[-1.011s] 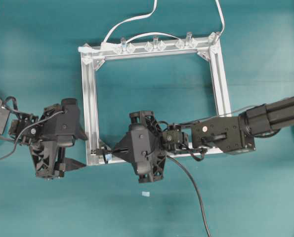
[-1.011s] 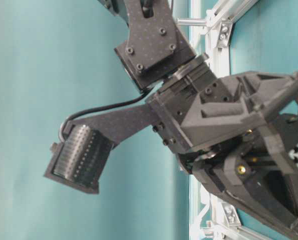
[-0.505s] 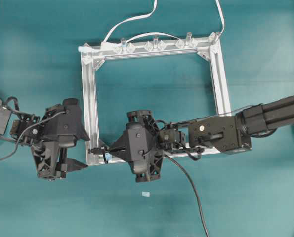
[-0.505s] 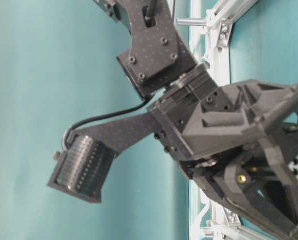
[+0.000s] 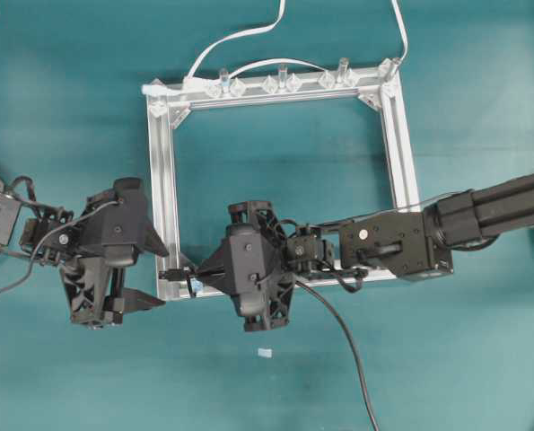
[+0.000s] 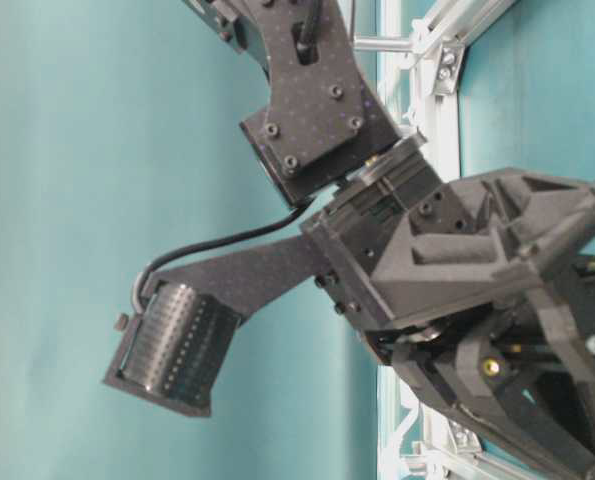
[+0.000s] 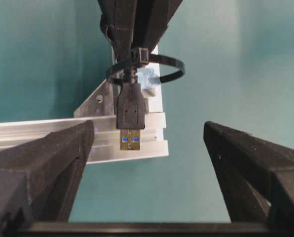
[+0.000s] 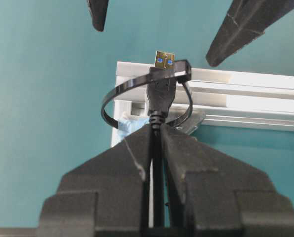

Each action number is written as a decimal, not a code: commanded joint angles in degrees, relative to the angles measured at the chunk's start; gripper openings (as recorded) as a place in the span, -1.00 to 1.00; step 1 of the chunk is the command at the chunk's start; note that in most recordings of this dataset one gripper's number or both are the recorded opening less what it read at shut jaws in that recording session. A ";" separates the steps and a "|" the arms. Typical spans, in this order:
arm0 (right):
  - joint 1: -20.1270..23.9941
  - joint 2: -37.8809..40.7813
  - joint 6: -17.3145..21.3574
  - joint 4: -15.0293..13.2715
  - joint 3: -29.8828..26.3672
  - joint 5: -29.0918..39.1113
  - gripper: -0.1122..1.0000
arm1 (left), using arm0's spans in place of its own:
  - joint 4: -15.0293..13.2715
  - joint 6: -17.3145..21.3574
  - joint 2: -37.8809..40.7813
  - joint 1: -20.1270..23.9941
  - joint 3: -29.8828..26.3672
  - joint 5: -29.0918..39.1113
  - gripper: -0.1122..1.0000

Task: Insert the wire through the string loop located on the left side.
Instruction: 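Move the left gripper to the connector protruding from the loop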

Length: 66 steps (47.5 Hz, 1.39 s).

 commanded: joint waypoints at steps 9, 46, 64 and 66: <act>0.09 -1.23 0.00 -0.18 -1.58 -0.35 -0.64 | 0.18 -0.44 5.10 -0.18 -1.49 -4.39 0.83; -0.26 -1.23 0.35 -0.18 -1.41 -0.26 -0.64 | 0.35 -0.26 9.23 -0.18 -3.52 -5.98 -0.36; -0.44 -1.23 0.35 -0.18 -1.23 -0.53 -0.64 | 0.35 0.09 8.79 -0.18 -3.16 -5.89 -0.43; -0.44 -1.23 0.35 -0.18 -1.23 -0.53 -0.64 | 0.35 0.09 8.70 -0.09 -3.16 -5.89 -0.43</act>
